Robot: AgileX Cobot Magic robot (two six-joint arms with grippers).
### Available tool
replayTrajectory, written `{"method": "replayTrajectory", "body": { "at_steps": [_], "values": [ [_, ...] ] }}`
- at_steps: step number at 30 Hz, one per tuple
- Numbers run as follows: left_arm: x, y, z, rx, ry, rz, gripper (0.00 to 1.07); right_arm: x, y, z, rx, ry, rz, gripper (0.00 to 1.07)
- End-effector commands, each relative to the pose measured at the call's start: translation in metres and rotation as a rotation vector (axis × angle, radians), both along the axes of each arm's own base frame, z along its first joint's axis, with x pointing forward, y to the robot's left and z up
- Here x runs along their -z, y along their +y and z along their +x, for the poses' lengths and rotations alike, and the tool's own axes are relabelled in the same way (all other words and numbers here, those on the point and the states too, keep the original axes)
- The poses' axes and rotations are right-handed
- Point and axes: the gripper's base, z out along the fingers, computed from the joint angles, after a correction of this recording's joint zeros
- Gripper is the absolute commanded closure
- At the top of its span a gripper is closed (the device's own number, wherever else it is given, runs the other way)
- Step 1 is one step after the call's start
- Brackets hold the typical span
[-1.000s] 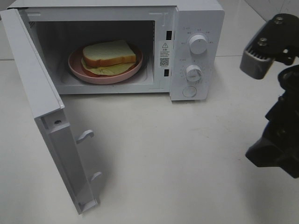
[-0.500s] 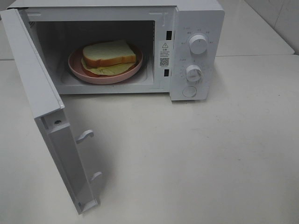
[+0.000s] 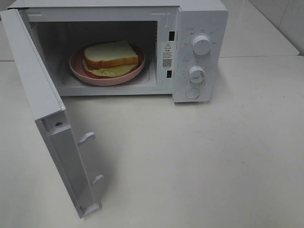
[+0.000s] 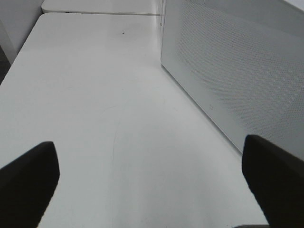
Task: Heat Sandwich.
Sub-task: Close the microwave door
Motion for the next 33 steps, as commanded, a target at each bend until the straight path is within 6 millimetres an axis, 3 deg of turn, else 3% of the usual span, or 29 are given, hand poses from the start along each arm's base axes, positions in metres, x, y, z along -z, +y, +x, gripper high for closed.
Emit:
{"method": "replayTrajectory", "body": {
  "at_steps": [1, 19, 33],
  "values": [
    [0.001, 0.0, -0.003, -0.001, -0.03, -0.001, 0.07, 0.012, -0.008, -0.013, 0.116, -0.01, 0.035, 0.35],
    [0.001, 0.0, -0.003, -0.001, -0.03, -0.001, 0.07, 0.036, -0.004, -0.038, 0.37, -0.324, 0.232, 0.35],
    [0.001, 0.0, -0.003, -0.001, -0.029, -0.001, 0.07, 0.036, -0.003, -0.041, 0.402, -0.347, 0.237, 0.35]
  ]
}}
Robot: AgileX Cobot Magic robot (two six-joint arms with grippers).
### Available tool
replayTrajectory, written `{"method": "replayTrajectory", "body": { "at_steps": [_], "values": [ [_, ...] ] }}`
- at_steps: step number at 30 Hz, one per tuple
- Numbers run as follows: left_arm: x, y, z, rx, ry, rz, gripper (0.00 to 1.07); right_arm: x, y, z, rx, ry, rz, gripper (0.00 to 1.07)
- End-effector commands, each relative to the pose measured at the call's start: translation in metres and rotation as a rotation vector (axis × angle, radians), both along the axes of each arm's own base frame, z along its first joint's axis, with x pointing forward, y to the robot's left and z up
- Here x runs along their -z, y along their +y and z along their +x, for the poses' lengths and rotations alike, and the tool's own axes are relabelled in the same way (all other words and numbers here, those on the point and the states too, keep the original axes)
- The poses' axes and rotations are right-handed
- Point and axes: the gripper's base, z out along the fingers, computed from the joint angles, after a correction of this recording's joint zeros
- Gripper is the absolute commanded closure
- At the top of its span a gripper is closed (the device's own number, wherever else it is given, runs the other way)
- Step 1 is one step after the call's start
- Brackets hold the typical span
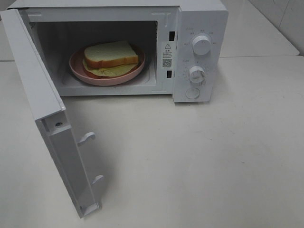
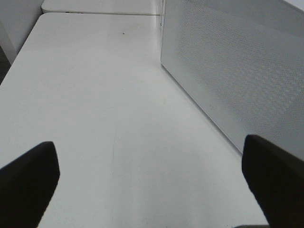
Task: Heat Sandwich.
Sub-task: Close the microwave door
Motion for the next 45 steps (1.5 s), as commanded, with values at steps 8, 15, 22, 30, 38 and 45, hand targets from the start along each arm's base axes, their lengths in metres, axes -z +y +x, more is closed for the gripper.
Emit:
{"method": "replayTrajectory", "body": {
  "at_steps": [8, 15, 22, 30, 38, 45],
  "values": [
    [0.0005, -0.0003, -0.0029, -0.001, -0.029, -0.001, 0.07, -0.0004, 0.0001, -0.0037, 0.004, -0.041, 0.0, 0.35],
    [0.0005, -0.0003, -0.0029, -0.001, -0.029, -0.001, 0.07, -0.0004, 0.0001, -0.0037, 0.004, -0.041, 0.0, 0.35],
    [0.0005, -0.0003, -0.0029, -0.001, -0.029, -0.001, 0.07, -0.0004, 0.0001, -0.0037, 0.004, -0.041, 0.0, 0.35],
    [0.0005, -0.0003, -0.0029, -0.001, -0.029, -0.001, 0.07, -0.0004, 0.0001, -0.0037, 0.004, -0.041, 0.0, 0.35],
    [0.0005, -0.0003, -0.0029, -0.001, -0.029, -0.001, 0.07, -0.0004, 0.0001, -0.0037, 0.003, -0.041, 0.001, 0.35],
    [0.0003, -0.0005, -0.0028, 0.0, -0.031, -0.004, 0.07, -0.0004, 0.0001, -0.0037, 0.003, -0.041, 0.001, 0.35]
  ]
}}
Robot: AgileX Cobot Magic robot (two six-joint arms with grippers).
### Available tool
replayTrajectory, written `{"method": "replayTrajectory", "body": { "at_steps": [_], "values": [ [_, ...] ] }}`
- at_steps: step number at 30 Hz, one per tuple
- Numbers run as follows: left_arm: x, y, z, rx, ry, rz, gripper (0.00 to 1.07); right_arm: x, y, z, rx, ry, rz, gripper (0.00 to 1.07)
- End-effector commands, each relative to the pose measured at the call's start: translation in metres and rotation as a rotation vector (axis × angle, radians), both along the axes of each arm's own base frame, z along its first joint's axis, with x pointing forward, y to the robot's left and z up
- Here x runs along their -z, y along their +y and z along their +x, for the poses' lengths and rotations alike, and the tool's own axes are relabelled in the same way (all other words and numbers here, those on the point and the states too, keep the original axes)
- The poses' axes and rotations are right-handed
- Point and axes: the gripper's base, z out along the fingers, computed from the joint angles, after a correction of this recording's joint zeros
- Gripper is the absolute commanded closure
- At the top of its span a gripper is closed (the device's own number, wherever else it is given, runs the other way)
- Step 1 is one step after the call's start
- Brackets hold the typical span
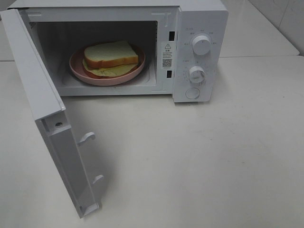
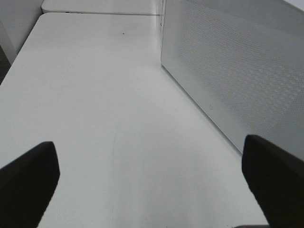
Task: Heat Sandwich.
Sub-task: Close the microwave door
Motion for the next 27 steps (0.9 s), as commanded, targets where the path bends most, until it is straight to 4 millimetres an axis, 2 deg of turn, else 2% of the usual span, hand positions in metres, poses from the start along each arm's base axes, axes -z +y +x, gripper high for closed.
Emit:
{"method": "replayTrajectory", "body": {
  "at_steps": [1, 9, 14, 15, 16, 18, 20, 21, 22, 23, 26, 27],
  "values": [
    [-0.001, -0.001, -0.003, -0.004, -0.038, -0.012, 0.07, 0.0, 0.0, -0.004, 0.003, -0.038, 0.001, 0.35],
    [-0.02, 0.001, 0.011, -0.009, -0.112, -0.005, 0.11, 0.0, 0.0, -0.004, 0.003, -0.038, 0.001, 0.35],
    [-0.025, 0.001, 0.031, -0.013, -0.088, -0.009, 0.2, 0.0, 0.0, -0.004, 0.003, -0.038, 0.001, 0.35],
    [-0.026, 0.002, 0.035, -0.014, -0.084, -0.01, 0.24, 0.0, 0.0, -0.004, 0.003, -0.038, 0.001, 0.35],
    [-0.027, 0.002, 0.043, -0.016, -0.078, -0.011, 0.31, 0.0, 0.0, -0.004, 0.003, -0.038, 0.001, 0.35],
    [-0.027, 0.002, 0.047, -0.017, -0.071, -0.012, 0.35, 0.0, 0.0, -0.004, 0.004, -0.038, 0.002, 0.35],
    [-0.028, 0.003, 0.055, -0.019, -0.056, -0.012, 0.44, 0.0, 0.0, -0.004, 0.004, -0.038, 0.002, 0.35],
    [-0.027, 0.003, 0.062, -0.02, -0.038, -0.012, 0.56, 0.0, 0.0, -0.004, 0.004, -0.038, 0.002, 0.35],
    [-0.027, 0.003, 0.064, -0.02, -0.033, -0.013, 0.61, 0.0, 0.0, -0.004, 0.004, -0.038, 0.002, 0.35],
    [-0.027, 0.003, 0.064, -0.02, -0.033, -0.013, 0.61, 0.0, 0.0, -0.004, 0.004, -0.038, 0.002, 0.35],
    [-0.025, 0.004, 0.078, -0.025, -0.03, -0.012, 0.78, 0.0, 0.0, -0.004, 0.003, -0.038, 0.001, 0.35],
    [-0.023, 0.004, 0.081, -0.027, -0.031, -0.012, 0.89, 0.0, 0.0, -0.004, 0.003, -0.038, 0.001, 0.35]
  ]
}}
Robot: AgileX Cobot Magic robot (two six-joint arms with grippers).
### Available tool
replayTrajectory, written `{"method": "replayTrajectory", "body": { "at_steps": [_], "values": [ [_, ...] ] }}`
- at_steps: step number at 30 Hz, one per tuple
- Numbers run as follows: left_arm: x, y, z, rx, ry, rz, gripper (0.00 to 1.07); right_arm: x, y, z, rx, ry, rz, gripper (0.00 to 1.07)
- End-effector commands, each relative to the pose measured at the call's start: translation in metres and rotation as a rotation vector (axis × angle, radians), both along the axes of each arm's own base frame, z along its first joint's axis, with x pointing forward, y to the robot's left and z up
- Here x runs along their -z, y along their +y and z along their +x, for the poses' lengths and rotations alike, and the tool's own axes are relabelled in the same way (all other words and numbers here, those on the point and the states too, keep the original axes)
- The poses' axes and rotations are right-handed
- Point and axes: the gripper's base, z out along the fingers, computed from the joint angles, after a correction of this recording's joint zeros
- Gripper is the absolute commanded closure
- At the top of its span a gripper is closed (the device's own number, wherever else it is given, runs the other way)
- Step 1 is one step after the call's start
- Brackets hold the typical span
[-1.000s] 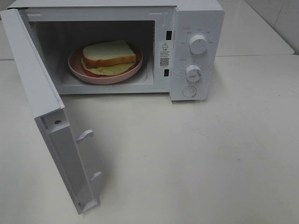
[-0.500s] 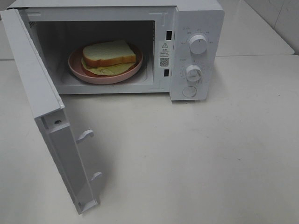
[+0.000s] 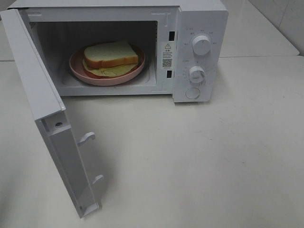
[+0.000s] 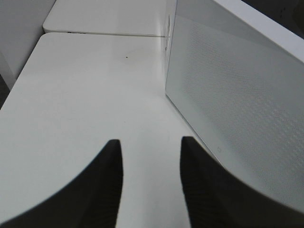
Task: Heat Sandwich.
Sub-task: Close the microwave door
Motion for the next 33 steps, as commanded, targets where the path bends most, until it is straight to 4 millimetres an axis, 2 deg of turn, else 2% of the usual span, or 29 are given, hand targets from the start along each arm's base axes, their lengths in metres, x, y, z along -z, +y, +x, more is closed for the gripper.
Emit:
{"method": "replayTrajectory", "body": {
  "at_steps": [1, 4, 8, 9, 13, 19, 25, 33],
  "values": [
    [-0.001, 0.001, 0.008, -0.007, -0.03, -0.003, 0.89, 0.0, 0.0, -0.004, 0.003, -0.038, 0.001, 0.35],
    [0.01, 0.002, 0.024, -0.014, -0.043, -0.001, 1.07, 0.0, 0.0, -0.004, 0.003, -0.038, 0.001, 0.35],
    [0.02, 0.003, 0.035, -0.022, -0.061, -0.002, 1.07, 0.0, 0.0, -0.004, 0.003, -0.038, 0.001, 0.35],
    [0.027, 0.004, 0.043, -0.027, -0.097, 0.003, 1.07, 0.0, 0.0, -0.004, 0.003, -0.038, 0.001, 0.35],
    [0.035, 0.005, 0.053, -0.038, -0.169, 0.009, 1.07, 0.0, 0.0, -0.004, 0.003, -0.038, 0.001, 0.35],
    [0.059, 0.007, 0.07, -0.052, -0.223, 0.021, 1.07, 0.0, 0.0, -0.004, 0.003, -0.038, 0.001, 0.35],
    [0.069, 0.007, 0.083, -0.034, -0.242, 0.059, 1.07, 0.0, 0.0, -0.004, 0.003, -0.038, 0.001, 0.35],
    [0.085, 0.002, 0.111, 0.061, -0.27, 0.118, 1.07, 0.0, 0.0, -0.004, 0.003, -0.038, 0.001, 0.35]
  ]
}}
